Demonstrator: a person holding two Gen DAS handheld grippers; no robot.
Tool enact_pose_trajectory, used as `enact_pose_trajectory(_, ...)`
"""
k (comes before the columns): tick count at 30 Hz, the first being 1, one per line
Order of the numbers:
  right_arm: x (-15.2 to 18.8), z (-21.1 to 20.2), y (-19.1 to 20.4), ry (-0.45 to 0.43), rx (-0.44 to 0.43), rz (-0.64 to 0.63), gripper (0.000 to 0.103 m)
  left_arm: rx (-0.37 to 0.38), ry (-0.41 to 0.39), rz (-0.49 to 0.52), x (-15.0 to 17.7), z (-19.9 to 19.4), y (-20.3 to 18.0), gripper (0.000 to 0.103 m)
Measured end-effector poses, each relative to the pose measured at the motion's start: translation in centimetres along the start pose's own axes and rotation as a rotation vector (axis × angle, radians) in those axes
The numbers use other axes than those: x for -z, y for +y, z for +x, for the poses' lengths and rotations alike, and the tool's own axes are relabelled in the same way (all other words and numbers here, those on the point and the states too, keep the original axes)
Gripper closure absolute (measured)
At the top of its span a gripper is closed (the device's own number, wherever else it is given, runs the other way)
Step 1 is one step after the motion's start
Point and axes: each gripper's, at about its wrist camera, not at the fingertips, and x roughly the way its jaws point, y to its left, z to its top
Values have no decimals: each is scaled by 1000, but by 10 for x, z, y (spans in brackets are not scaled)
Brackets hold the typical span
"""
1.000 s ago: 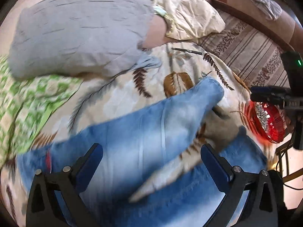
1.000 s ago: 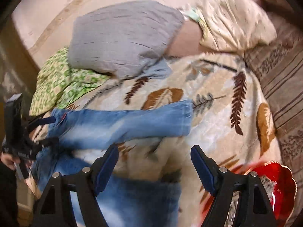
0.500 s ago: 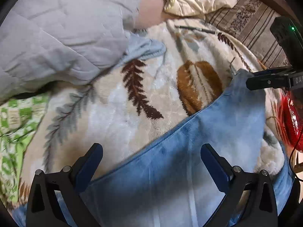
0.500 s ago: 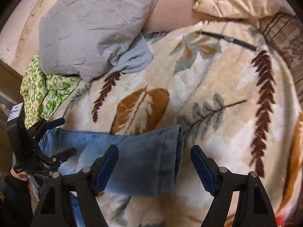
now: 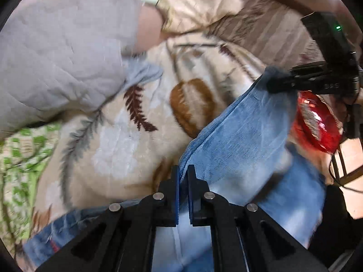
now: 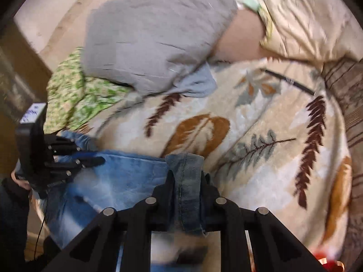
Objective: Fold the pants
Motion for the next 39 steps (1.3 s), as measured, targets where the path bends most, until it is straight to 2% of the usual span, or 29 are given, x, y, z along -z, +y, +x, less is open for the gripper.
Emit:
enact_pose_trajectory(2,18,-26,17,-14,-2,-46,84,-25,-37,39,17,-36,-28,97)
enact_pose_trajectory(5,56,-56,47,-22,28,-149,84,-43,-60,67,40,-57,-58,97)
enact_pose_trajectory(6,70,-61,55,-14,46,-182,84,-44,-64,83,58,-63,-76,97)
enact_pose_trajectory(10,132,-64,75,15,110,-278,84,-44,-48,91,110,-51,-122,97)
enact_pose_trajectory(13,182,-50,75,86,105,-284,82,-44,11,75,146,-28,-140,97)
enact_pose_trajectory(16,217,-36,66,148,91,-238,72,-62,62,47,171,-3,-146,95)
enact_pose_trajectory(19,231,-39,52,130,76,-162,67,-64,44,10,176,-1,-146,94)
enact_pose_trajectory(20,232,-43,50,116,70,-146,63,-61,47,2,176,-2,-145,88)
enact_pose_trajectory(21,233,-48,46,104,70,-125,47,-64,48,-9,175,-4,-146,84)
enact_pose_trajectory(22,233,-51,45,99,77,-112,41,-59,45,-21,174,-8,-146,70)
enact_pose_trajectory(23,235,-56,43,87,88,-106,40,-49,36,-29,174,-13,-148,51)
enact_pose_trajectory(25,238,-70,44,59,79,-115,40,-51,-24,-55,174,-35,-149,31)
enact_pose_trajectory(26,242,-75,48,46,84,-123,40,-56,-44,-60,176,-40,-151,28)
enact_pose_trajectory(28,247,-86,53,16,97,-155,40,-71,-69,-79,178,-55,-147,26)
enact_pose_trajectory(32,253,-92,67,4,116,-226,40,-55,-58,-167,176,-62,-126,26)
enact_pose_trajectory(35,252,-92,65,1,99,-196,40,-51,-84,-235,164,-66,-110,26)
enact_pose_trajectory(39,246,-98,43,-26,22,-52,40,-69,-110,-135,140,-67,-119,26)
